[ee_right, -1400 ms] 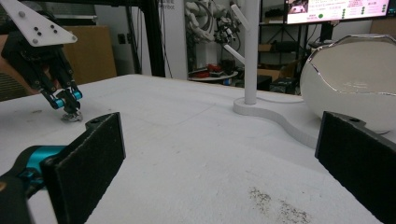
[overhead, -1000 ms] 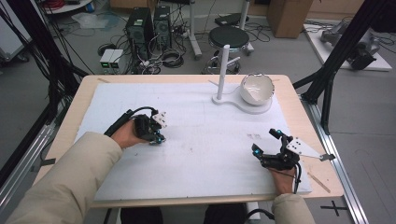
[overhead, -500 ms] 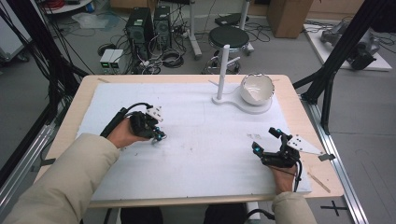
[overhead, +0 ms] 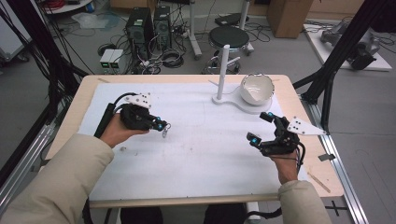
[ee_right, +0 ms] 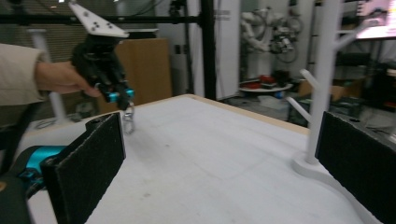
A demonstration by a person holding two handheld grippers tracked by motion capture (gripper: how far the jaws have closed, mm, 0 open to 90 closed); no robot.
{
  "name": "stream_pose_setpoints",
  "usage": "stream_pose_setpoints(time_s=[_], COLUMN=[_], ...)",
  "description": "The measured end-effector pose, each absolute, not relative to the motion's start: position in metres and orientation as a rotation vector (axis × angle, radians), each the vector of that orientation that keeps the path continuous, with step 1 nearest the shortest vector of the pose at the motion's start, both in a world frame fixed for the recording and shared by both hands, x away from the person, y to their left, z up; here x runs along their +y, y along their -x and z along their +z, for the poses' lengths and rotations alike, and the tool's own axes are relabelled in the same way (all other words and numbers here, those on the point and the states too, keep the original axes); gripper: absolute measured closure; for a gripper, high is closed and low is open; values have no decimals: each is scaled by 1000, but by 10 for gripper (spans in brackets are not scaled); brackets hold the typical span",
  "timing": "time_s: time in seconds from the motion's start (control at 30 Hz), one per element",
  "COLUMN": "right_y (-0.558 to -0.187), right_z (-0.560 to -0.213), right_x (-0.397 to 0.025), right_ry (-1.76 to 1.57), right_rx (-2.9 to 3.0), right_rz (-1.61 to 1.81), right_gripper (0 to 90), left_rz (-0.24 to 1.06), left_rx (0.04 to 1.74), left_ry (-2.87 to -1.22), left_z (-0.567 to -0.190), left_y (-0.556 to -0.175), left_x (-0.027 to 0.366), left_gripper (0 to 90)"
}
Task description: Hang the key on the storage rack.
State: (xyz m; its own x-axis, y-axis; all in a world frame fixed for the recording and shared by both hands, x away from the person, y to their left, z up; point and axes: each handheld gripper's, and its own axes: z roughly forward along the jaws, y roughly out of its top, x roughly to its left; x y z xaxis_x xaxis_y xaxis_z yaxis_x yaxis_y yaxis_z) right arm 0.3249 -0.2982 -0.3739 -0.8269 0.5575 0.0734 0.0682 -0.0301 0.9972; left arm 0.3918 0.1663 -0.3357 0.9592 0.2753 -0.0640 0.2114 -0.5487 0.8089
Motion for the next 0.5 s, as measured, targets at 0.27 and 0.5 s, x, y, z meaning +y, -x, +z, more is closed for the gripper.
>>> stream_pose_setpoints(time_s=[0.27, 0.5], right_y=[-339, -354], right_z=[-336, -310], right_x=[-264, -234], right_ry=[-498, -348], right_rx=[2075, 2194], right_rz=[2001, 1998], right_gripper=[6, 7], left_rz=[68, 42], left_rx=[277, 263], left_ry=[-2014, -1915], left_z=[-318, -309], left_y=[-378, -372], left_x=[161, 161], left_gripper=[886, 886])
